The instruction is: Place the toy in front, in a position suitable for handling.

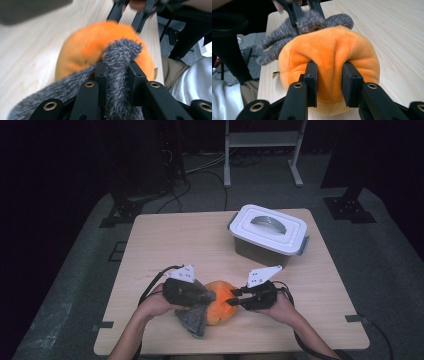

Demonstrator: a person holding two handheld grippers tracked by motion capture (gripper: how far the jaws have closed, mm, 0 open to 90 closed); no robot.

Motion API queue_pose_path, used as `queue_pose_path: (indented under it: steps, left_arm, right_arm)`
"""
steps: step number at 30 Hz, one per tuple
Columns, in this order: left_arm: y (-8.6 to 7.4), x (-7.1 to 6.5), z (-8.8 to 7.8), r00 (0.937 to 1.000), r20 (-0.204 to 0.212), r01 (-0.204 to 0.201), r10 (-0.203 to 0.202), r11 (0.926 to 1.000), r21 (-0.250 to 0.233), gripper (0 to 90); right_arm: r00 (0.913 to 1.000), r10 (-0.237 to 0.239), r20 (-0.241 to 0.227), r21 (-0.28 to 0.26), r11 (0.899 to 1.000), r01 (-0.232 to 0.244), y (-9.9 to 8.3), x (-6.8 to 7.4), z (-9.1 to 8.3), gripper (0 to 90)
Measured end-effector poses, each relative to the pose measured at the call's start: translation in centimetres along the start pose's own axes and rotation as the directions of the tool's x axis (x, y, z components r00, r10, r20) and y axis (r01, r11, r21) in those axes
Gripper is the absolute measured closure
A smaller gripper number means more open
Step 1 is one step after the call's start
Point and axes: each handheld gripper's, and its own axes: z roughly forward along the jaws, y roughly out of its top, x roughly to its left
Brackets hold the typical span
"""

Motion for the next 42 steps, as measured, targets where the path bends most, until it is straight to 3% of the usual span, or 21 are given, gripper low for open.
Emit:
queue_pose_path:
  steps: [6,9,11,17,24,34,42]
  left_arm:
    - [2.6,-1.2,0.0,0.9966,-0.013,-0.081,0.082,0.9961,0.035,73.4]
    - [3.2,-1.5,0.3,0.9958,0.013,-0.091,0.091,0.9957,0.016,73.4]
    - [3.3,-1.5,0.6,0.9953,0.01,-0.097,0.097,0.9948,0.032,73.5]
    - [2.5,-1.1,1.0,0.9969,0.0,-0.078,0.078,0.9953,0.057,73.6]
    - [1.0,-0.4,0.2,0.9994,0.016,-0.031,0.031,0.9995,0.012,73.5]
    - [-0.6,0.3,-0.5,0.9995,0.026,0.016,-0.015,0.9993,-0.034,73.4]
    - [-1.4,0.7,-0.8,0.9994,0.015,0.032,-0.031,0.999,-0.032,73.4]
  right_arm:
    - [0.9998,-0.018,0.006,0.021,1.0,0.018,0.2,0.4,0.3,69.0]
    - [0.9998,-0.02,-0.002,0.038,0.999,0.02,0.0,0.7,0.8,68.8]
    - [0.9996,-0.027,0.0,0.043,0.999,0.027,0.1,0.8,0.9,68.7]
    - [0.9998,-0.017,-0.004,0.043,0.999,0.017,-0.2,0.7,0.9,69.1]
    - [0.9998,-0.016,-0.011,0.036,0.999,0.016,-0.3,0.7,1.0,69.0]
    - [0.9998,-0.01,-0.017,0.033,0.999,0.01,-0.6,0.4,1.0,68.8]
    - [0.9998,-0.002,-0.018,0.038,0.999,0.002,-0.9,0.2,0.8,68.8]
